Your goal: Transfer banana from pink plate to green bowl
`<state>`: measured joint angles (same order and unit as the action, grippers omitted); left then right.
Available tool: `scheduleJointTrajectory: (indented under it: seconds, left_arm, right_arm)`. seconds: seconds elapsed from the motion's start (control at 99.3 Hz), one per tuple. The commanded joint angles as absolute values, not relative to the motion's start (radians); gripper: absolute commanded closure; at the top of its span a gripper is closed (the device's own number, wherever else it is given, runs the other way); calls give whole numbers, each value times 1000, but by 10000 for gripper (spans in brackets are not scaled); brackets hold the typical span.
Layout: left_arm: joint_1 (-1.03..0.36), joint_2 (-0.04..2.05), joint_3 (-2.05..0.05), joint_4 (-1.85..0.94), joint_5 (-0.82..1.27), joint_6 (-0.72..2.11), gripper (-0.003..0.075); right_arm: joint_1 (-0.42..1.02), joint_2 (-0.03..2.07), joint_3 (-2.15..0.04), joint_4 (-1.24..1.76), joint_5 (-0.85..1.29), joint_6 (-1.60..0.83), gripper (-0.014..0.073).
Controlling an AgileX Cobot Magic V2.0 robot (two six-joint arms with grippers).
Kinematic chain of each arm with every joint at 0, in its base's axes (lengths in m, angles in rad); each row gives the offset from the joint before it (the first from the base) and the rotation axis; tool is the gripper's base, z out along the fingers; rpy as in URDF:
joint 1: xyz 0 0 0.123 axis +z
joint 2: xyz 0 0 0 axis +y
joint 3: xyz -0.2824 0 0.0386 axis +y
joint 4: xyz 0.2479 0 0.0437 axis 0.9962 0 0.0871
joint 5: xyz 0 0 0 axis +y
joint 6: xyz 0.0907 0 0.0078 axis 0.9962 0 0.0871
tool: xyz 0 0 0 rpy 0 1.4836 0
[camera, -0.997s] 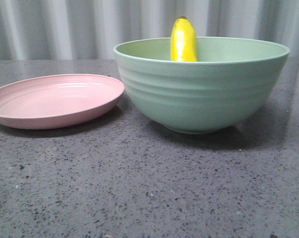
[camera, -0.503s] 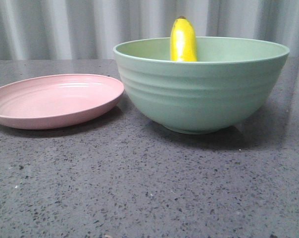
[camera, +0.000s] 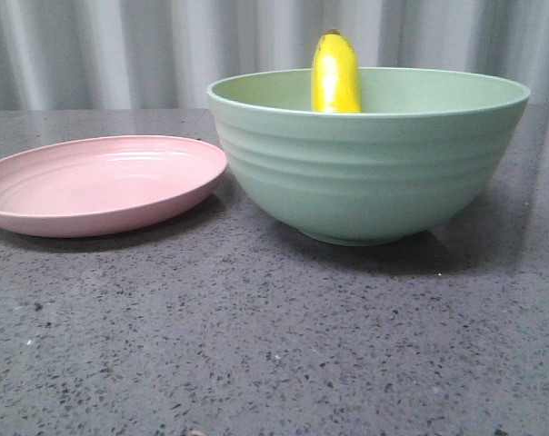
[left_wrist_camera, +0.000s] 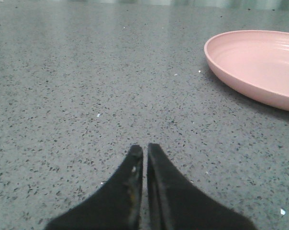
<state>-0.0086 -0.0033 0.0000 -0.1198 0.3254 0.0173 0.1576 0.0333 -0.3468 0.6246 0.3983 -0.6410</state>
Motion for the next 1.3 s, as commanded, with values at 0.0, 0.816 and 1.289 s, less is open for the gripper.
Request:
scheduleJointTrajectory:
  seconds: [0.0, 0.816, 1.289]
  left_arm:
    - [-7, -32, 11, -128, 277, 12, 741]
    - [-7, -32, 11, -128, 277, 12, 741]
    - [-7, -30, 11, -128, 277, 12, 741]
  right_arm:
    - [158, 45, -371, 634, 335, -652, 664]
    - [19, 45, -208, 337, 184, -382, 664]
    - [-121, -32, 31, -13, 142, -21, 664]
